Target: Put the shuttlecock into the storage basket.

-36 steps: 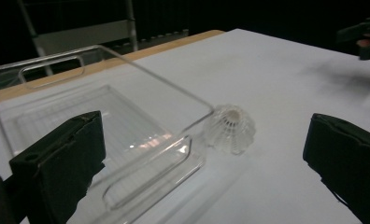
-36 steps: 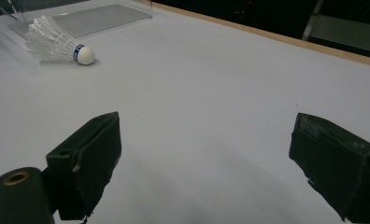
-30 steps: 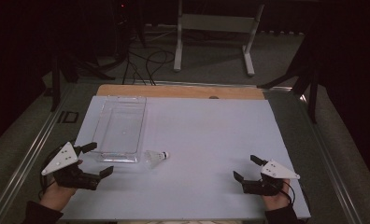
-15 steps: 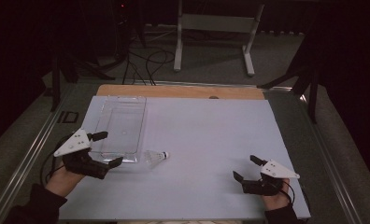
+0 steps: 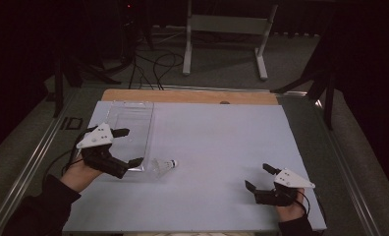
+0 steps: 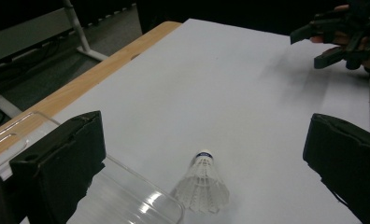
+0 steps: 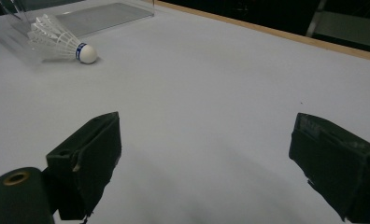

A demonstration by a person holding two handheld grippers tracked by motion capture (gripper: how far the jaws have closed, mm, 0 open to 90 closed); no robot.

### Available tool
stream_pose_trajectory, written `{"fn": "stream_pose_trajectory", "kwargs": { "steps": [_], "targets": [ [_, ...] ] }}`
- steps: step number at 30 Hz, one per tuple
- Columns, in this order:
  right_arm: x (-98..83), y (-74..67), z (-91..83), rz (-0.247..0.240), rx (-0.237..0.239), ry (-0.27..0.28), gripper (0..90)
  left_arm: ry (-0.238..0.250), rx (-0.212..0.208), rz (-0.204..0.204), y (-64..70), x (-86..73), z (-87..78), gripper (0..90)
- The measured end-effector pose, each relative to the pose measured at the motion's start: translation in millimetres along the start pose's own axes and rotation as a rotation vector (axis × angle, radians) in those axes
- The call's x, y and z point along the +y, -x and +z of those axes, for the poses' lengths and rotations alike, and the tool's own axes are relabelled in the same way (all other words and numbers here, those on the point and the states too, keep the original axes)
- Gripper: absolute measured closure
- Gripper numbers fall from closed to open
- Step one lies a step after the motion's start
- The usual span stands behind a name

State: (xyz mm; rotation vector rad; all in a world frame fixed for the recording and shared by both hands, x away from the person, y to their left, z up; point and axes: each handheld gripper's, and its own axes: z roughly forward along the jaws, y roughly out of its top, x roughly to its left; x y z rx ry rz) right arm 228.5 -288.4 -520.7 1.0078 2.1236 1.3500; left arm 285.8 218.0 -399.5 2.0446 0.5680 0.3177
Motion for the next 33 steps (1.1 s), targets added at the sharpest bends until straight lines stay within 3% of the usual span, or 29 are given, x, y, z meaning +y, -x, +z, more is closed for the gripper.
{"fn": "stream_pose_trajectory", "kwargs": {
  "steps": [11, 33],
  "targets": [
    [0.2, -0.2, -0.2, 0.001, 0.003, -0.001, 9.6, -0.057, -0.056, 0.039, 1.8, 10.9, 31.3, 0.0],
    [-0.2, -0.1, 1.0, -0.002, 0.018, -0.006, 9.7, -0.255, -0.103, 0.13, 1.4, 18.9, 89.9, 0.0]
  ]
}}
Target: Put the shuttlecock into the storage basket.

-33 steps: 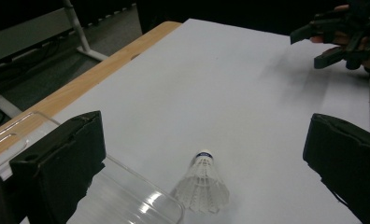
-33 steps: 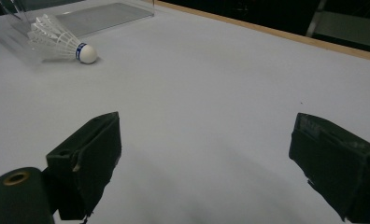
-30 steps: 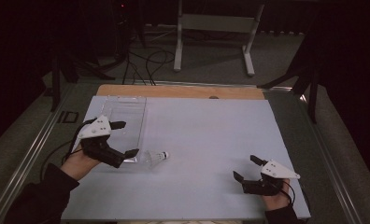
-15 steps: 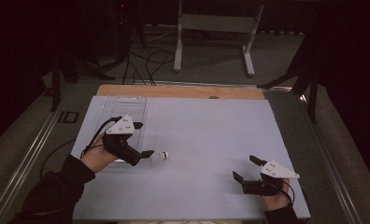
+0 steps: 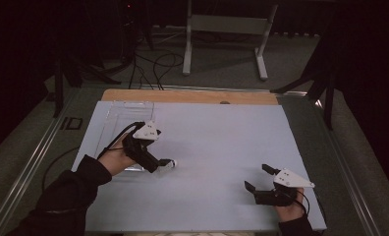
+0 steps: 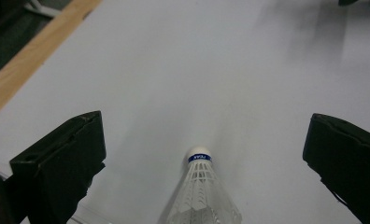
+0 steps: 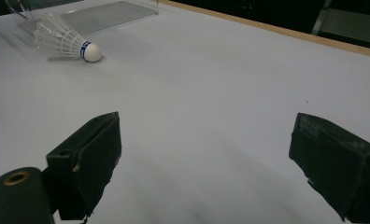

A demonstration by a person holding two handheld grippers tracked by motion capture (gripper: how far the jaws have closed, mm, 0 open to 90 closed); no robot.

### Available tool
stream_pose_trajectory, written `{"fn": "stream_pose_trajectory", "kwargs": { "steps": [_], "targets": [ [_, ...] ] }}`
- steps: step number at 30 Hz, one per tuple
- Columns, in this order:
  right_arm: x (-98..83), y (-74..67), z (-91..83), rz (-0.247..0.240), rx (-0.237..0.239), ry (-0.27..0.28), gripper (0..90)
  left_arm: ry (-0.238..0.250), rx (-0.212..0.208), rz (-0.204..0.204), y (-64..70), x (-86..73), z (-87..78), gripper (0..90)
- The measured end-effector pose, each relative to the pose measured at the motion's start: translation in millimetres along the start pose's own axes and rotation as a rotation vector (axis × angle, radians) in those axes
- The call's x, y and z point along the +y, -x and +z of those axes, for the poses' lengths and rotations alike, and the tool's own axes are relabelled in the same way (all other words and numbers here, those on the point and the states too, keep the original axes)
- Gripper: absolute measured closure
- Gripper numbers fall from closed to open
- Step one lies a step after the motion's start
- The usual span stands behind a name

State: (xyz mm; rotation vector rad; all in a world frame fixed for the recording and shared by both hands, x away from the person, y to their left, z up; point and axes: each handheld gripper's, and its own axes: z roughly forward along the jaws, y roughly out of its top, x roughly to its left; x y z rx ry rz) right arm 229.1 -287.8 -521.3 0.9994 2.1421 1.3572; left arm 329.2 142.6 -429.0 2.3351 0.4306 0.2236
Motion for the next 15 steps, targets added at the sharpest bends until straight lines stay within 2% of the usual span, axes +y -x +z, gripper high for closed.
{"fn": "stream_pose_trajectory", "kwargs": {
  "steps": [9, 13, 15],
  "targets": [
    [-0.2, -0.1, 0.3, 0.005, 0.003, -0.003, 9.6, -0.105, -0.005, 0.018, -4.9, 5.0, 17.7, 0.0],
    [-0.5, -0.2, 1.1, 0.007, 0.007, -0.004, 9.6, -0.131, -0.022, 0.017, -6.8, 8.5, 22.9, 0.0],
    [-0.5, -0.2, 1.2, 0.008, 0.009, -0.005, 9.6, -0.159, -0.031, 0.025, -7.5, 10.4, 26.1, 0.0]
  ]
}}
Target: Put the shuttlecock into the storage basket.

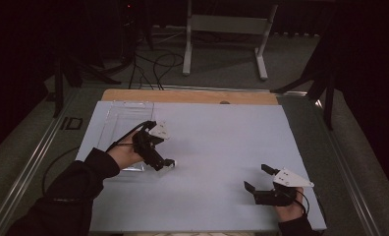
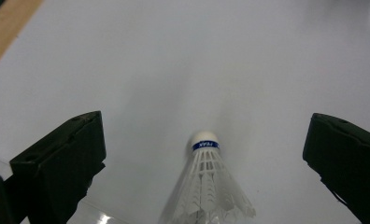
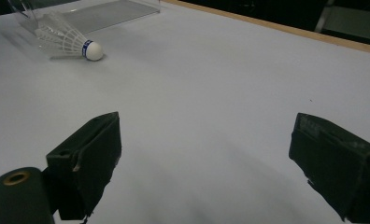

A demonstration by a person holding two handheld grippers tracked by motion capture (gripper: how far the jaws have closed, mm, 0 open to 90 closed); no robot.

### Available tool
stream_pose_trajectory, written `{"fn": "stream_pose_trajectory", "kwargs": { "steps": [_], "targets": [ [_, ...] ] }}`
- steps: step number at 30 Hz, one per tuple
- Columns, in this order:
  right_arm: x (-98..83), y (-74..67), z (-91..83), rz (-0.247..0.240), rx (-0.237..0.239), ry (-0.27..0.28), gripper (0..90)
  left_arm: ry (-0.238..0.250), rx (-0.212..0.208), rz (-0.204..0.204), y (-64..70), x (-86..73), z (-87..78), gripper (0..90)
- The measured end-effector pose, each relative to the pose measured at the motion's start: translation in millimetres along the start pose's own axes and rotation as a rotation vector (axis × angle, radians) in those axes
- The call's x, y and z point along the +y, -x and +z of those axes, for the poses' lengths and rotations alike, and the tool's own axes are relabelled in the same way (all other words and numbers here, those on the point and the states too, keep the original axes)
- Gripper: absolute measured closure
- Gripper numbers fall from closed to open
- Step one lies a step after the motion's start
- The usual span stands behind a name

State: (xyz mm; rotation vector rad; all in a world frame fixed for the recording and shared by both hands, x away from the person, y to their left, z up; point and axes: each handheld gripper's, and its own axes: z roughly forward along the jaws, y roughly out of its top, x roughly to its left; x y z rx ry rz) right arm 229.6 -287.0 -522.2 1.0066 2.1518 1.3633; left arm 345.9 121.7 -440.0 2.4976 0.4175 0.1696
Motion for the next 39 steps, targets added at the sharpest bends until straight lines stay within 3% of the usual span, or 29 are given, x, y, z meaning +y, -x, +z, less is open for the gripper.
{"fn": "stream_pose_trajectory", "kwargs": {
  "steps": [13, 18, 20, 24, 31, 35, 39],
  "targets": [
    [0.0, 0.2, -0.2, 0.002, -0.002, 0.001, 9.7, -0.164, -0.03, -0.025, -5.7, 10.8, 24.1, 0.0],
    [0.0, 0.2, -0.1, -0.001, -0.001, 0.001, 9.6, -0.204, -0.041, -0.004, -4.4, 15.2, 35.0, 0.0],
    [-0.1, 0.2, -0.2, -0.001, -0.001, 0.0, 9.7, -0.216, -0.012, 0.014, -2.4, 16.3, 40.0, 0.0],
    [0.1, 0.1, -0.3, -0.004, 0.001, 0.002, 9.7, -0.235, -0.035, 0.01, -2.5, 18.2, 47.1, 0.0],
    [-0.1, -0.2, 0.0, 0.001, 0.007, -0.001, 9.7, -0.299, -0.066, 0.037, -0.9, 21.2, 58.8, 0.0],
    [-0.1, -0.1, -0.2, 0.001, 0.008, -0.002, 9.6, -0.32, -0.056, 0.052, -1.2, 22.3, 63.7, 0.1],
    [-0.1, -0.1, 0.0, 0.002, 0.009, -0.005, 9.7, -0.338, -0.075, 0.049, -3.5, 22.4, 65.8, 6.9]
  ]
}}
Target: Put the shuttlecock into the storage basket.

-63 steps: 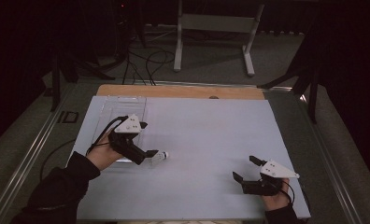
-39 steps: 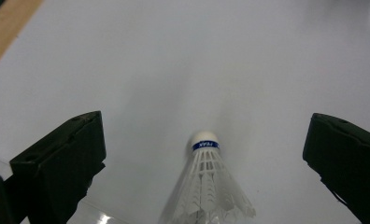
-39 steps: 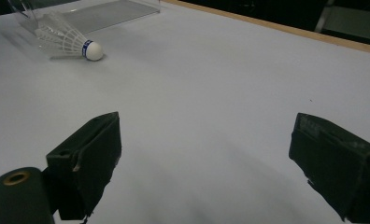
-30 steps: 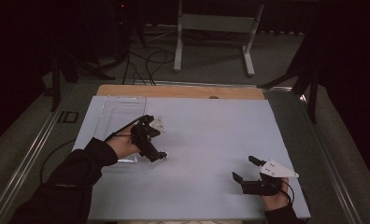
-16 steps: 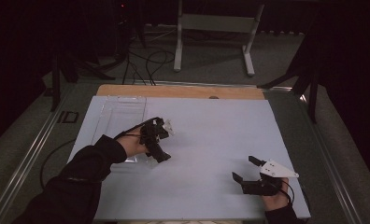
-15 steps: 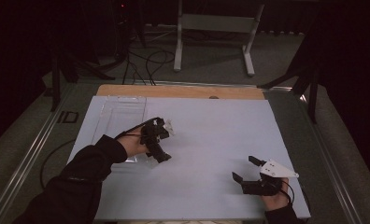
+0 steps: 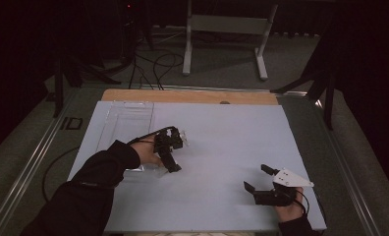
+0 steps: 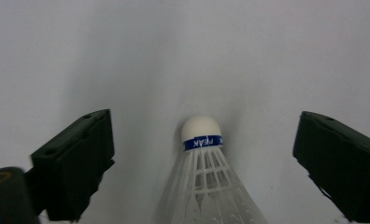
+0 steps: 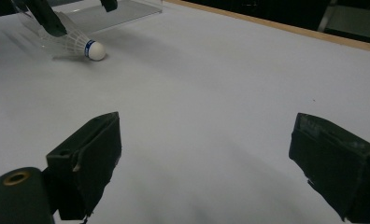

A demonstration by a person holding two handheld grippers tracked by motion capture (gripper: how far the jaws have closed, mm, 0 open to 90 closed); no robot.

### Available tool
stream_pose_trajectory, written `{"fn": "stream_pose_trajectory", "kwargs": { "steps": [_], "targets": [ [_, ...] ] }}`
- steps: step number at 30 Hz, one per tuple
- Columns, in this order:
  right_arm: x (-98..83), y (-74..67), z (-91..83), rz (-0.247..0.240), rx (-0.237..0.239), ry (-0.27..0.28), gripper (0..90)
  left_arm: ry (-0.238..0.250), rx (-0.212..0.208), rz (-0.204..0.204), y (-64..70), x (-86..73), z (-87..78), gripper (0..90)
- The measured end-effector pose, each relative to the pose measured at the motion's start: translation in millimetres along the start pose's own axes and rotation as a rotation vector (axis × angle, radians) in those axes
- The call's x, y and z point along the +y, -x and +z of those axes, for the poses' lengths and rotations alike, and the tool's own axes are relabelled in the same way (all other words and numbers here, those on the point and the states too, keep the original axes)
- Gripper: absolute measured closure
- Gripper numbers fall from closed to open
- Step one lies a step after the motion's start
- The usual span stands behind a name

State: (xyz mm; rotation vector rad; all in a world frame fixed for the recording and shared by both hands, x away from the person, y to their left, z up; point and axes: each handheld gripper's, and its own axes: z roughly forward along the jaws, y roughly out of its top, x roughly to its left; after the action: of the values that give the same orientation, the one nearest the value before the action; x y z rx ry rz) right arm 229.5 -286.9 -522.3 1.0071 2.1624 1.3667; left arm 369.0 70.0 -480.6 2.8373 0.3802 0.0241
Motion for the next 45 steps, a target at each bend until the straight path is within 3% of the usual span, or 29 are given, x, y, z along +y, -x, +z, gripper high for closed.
{"fn": "stream_pose_trajectory", "kwargs": {
  "steps": [4, 8, 12, 16, 19, 25, 27, 32, 38, 45],
  "targets": [
    [-0.1, 0.0, 0.5, -0.001, 0.003, -0.002, 9.6, -0.04, -0.014, -0.021, -3.6, 3.2, 4.9, 11.3],
    [0.1, -0.3, -0.1, -0.001, 0.001, -0.002, 9.7, -0.053, -0.024, -0.072, -7.0, 3.9, 7.7, 15.4],
    [-0.1, -0.1, -0.1, 0.002, 0.004, 0.0, 9.6, -0.085, -0.038, -0.087, -7.4, 4.3, 10.5, 18.6],
    [0.0, -0.3, 0.4, -0.001, 0.003, -0.003, 9.7, -0.105, -0.062, -0.085, -6.3, 5.1, 14.2, 24.6],
    [0.0, -0.4, 0.4, -0.001, 0.003, -0.005, 9.7, -0.111, -0.081, -0.082, -6.6, 6.3, 16.8, 35.4],
    [-0.2, -0.3, 1.0, -0.001, 0.008, -0.005, 9.7, -0.149, -0.065, -0.084, -7.4, 8.1, 22.2, 40.4],
    [-0.3, -0.3, 1.3, -0.002, 0.009, -0.005, 9.7, -0.187, -0.072, -0.079, -7.1, 9.3, 27.2, 45.2],
    [-0.6, 0.1, 1.3, -0.004, 0.01, -0.005, 9.7, -0.205, -0.081, -0.069, -5.6, 10.9, 31.5, 52.6],
    [-0.6, -0.1, 1.4, 0.0, 0.011, -0.008, 9.7, -0.244, -0.063, -0.052, -7.6, 13.1, 35.1, 63.3],
    [-0.7, -0.2, 1.6, -0.001, 0.011, -0.01, 9.7, -0.271, -0.08, -0.047, -7.6, 16.8, 35.0, 65.1]
  ]
}}
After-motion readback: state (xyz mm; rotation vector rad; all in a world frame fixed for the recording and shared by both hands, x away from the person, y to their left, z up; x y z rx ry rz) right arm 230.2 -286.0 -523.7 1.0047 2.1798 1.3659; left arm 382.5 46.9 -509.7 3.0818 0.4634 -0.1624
